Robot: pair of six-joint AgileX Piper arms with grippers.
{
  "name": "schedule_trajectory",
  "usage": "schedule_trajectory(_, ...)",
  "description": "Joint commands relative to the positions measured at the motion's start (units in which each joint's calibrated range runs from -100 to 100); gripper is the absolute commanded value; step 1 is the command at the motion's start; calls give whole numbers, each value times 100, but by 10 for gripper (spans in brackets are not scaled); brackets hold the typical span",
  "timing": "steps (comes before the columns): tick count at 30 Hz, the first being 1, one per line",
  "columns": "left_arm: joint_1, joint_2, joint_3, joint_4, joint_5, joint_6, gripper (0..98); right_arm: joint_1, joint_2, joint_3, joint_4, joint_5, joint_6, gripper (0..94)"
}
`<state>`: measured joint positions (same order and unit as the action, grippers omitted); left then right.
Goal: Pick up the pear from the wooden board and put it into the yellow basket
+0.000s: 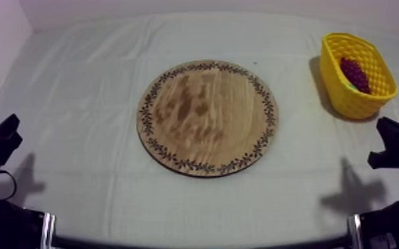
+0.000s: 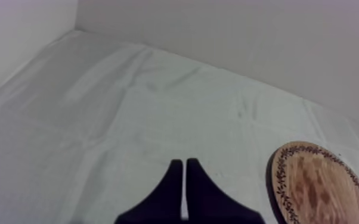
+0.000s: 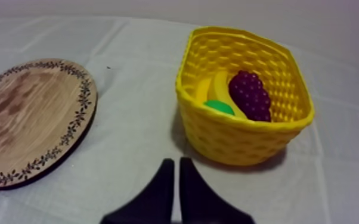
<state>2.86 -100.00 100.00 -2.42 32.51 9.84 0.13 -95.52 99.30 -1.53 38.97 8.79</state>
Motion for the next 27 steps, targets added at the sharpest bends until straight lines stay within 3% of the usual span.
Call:
schedule_trajectory(1, 0, 0, 0, 0, -1, 0, 1, -20, -4, 12, 5, -34, 54, 46)
schedule_trajectory(6, 0, 0, 0, 0, -1, 0, 1, -87, -13, 24, 9, -61, 114, 108)
schedule_trajectory(13, 0, 0, 0, 0, -1, 5, 1, -103, -15, 26, 9, -66, 180, 18)
schedule_trajectory(27, 0, 0, 0, 0, -1, 5, 1, -104, -15, 26, 9, -66, 183, 5)
